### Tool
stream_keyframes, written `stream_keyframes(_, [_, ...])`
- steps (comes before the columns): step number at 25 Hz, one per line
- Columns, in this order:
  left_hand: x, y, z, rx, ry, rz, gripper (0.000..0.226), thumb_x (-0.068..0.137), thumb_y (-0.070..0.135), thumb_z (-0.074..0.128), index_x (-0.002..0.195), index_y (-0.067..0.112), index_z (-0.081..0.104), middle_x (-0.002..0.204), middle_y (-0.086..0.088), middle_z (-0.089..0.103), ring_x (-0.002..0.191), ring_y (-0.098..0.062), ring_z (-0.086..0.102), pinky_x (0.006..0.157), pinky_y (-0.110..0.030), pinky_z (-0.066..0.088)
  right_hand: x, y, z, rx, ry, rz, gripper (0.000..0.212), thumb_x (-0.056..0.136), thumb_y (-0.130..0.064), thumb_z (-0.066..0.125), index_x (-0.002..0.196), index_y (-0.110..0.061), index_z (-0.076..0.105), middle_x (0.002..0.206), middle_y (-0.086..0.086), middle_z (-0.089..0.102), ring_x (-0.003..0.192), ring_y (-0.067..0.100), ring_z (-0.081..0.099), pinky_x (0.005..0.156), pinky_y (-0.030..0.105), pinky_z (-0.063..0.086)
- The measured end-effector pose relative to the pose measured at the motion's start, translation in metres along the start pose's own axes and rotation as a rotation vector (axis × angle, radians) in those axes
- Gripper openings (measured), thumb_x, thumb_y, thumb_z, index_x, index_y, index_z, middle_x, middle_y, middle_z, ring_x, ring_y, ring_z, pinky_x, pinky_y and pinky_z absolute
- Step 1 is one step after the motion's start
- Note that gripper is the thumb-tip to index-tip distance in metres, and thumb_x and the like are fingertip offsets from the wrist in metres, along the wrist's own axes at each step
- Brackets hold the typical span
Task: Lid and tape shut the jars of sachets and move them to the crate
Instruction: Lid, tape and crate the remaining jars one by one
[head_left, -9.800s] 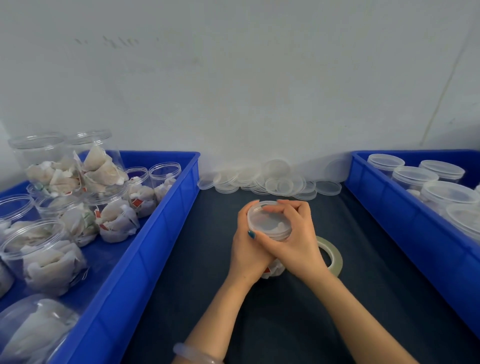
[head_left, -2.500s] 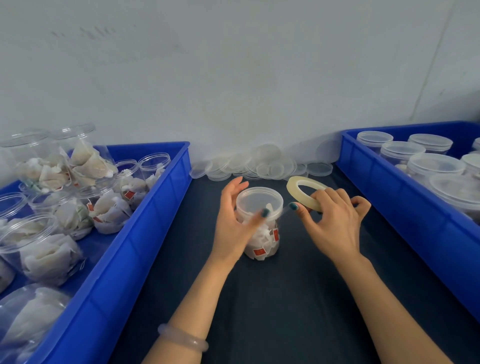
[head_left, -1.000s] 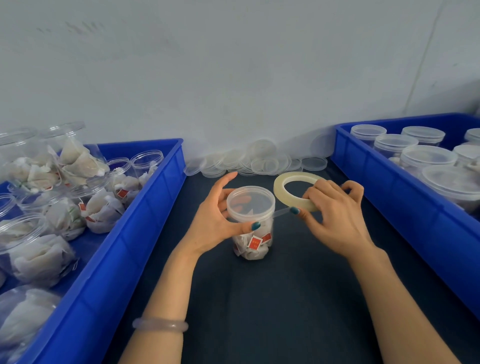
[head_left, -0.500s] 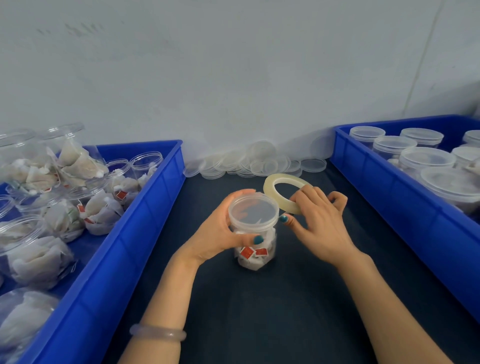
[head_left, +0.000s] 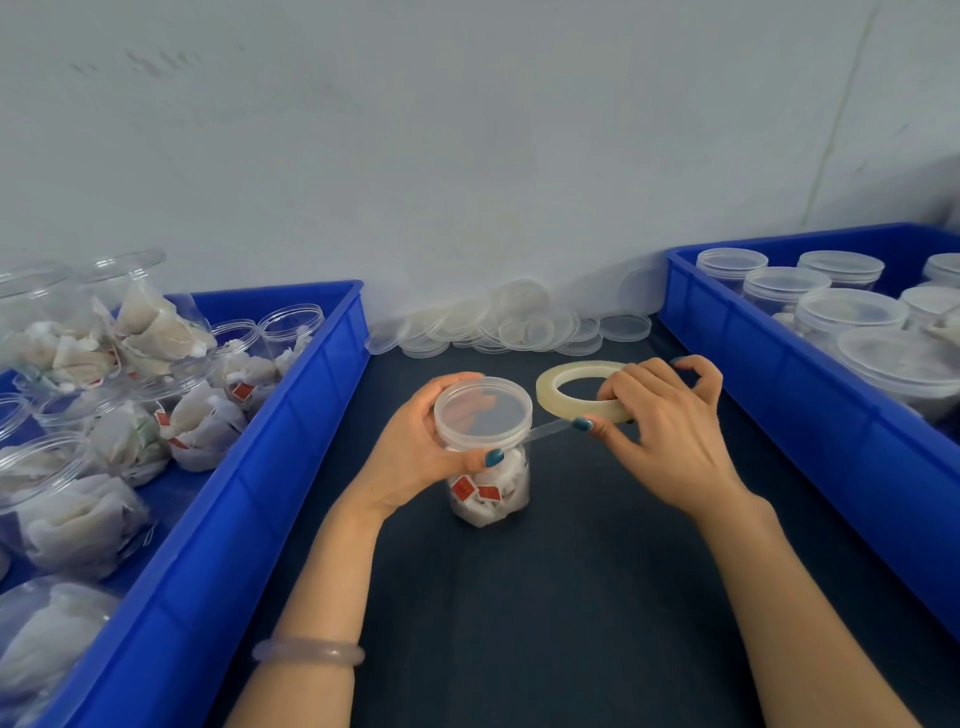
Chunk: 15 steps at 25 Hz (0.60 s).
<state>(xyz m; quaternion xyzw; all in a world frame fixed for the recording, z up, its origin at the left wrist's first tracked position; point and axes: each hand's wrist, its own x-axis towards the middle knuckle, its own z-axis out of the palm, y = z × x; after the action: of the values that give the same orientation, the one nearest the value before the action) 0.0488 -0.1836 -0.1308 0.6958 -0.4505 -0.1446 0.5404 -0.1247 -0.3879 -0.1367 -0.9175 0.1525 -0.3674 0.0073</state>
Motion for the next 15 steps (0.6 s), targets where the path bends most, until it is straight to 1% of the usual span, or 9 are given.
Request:
stream_keyframes(4, [-0.002, 0.001, -0.005, -0.024, -0.112, -0.004, 0.078, 0.064, 0.016, 0.087, 0.134, 0.026, 0.055, 0.131, 0.014, 0.063, 0.126, -0.008, 0.056, 0.101, -0.024, 0.049, 0.001, -0.005, 0.004, -0.039, 0.068, 0.033, 0.054, 0.09, -0.069, 0.038, 0.078, -0.022, 0.062, 0.085, -0.01, 0.057, 0.094, 0.017, 0.056, 0.102, 0.041, 0.022])
stream_keyframes(6, [-0.002, 0.001, -0.006, -0.039, -0.142, -0.011, 0.079, 0.064, 0.016, 0.088, 0.134, 0.027, 0.054, 0.132, 0.013, 0.063, 0.126, -0.008, 0.056, 0.104, -0.028, 0.049, 0.002, -0.005, 0.003, -0.04, 0.062, 0.064, 0.059, 0.087, -0.074, 0.036, 0.075, -0.021, 0.06, 0.082, -0.01, 0.057, 0.094, 0.017, 0.055, 0.104, 0.041, 0.02])
stream_keyframes(8, [-0.003, 0.001, -0.006, -0.067, -0.177, -0.028, 0.084, 0.063, 0.017, 0.093, 0.136, 0.026, 0.053, 0.133, 0.012, 0.062, 0.126, -0.009, 0.056, 0.102, -0.031, 0.051, 0.002, -0.006, 0.003, -0.038, 0.039, 0.076, 0.061, 0.085, -0.076, 0.035, 0.073, -0.022, 0.059, 0.079, -0.011, 0.057, 0.097, 0.017, 0.051, 0.104, 0.042, 0.019])
stream_keyframes(10, [-0.006, 0.002, -0.004, -0.115, -0.226, -0.048, 0.086, 0.061, 0.023, 0.091, 0.138, 0.023, 0.051, 0.134, 0.01, 0.062, 0.127, -0.011, 0.056, 0.096, -0.031, 0.054, 0.0, -0.01, 0.006, -0.013, 0.013, 0.067, 0.057, 0.087, -0.072, 0.033, 0.076, -0.022, 0.058, 0.08, -0.013, 0.055, 0.1, 0.018, 0.044, 0.099, 0.042, 0.019])
stream_keyframes(11, [-0.007, 0.002, -0.002, -0.139, -0.241, -0.058, 0.087, 0.061, 0.026, 0.089, 0.138, 0.023, 0.05, 0.134, 0.009, 0.061, 0.127, -0.012, 0.056, 0.095, -0.03, 0.054, -0.001, -0.012, 0.008, 0.007, -0.012, 0.066, 0.054, 0.09, -0.069, 0.031, 0.08, -0.022, 0.056, 0.083, -0.013, 0.053, 0.101, 0.018, 0.04, 0.097, 0.041, 0.018])
stream_keyframes(13, [-0.007, 0.001, 0.0, -0.16, -0.261, -0.071, 0.086, 0.062, 0.029, 0.086, 0.139, 0.023, 0.047, 0.136, 0.009, 0.06, 0.13, -0.012, 0.053, 0.101, -0.029, 0.05, -0.001, -0.015, 0.011, 0.037, -0.069, 0.076, 0.051, 0.093, -0.065, 0.024, 0.086, -0.023, 0.052, 0.089, -0.012, 0.051, 0.103, 0.017, 0.036, 0.095, 0.04, 0.016])
stream_keyframes(15, [-0.006, 0.002, 0.006, -0.134, -0.264, -0.061, 0.091, 0.061, 0.034, 0.086, 0.141, 0.025, 0.045, 0.138, 0.011, 0.057, 0.131, -0.008, 0.051, 0.105, -0.026, 0.047, -0.002, -0.017, 0.013, 0.044, -0.094, 0.084, 0.05, 0.094, -0.064, 0.021, 0.088, -0.023, 0.05, 0.091, -0.012, 0.049, 0.103, 0.017, 0.034, 0.095, 0.039, 0.015])
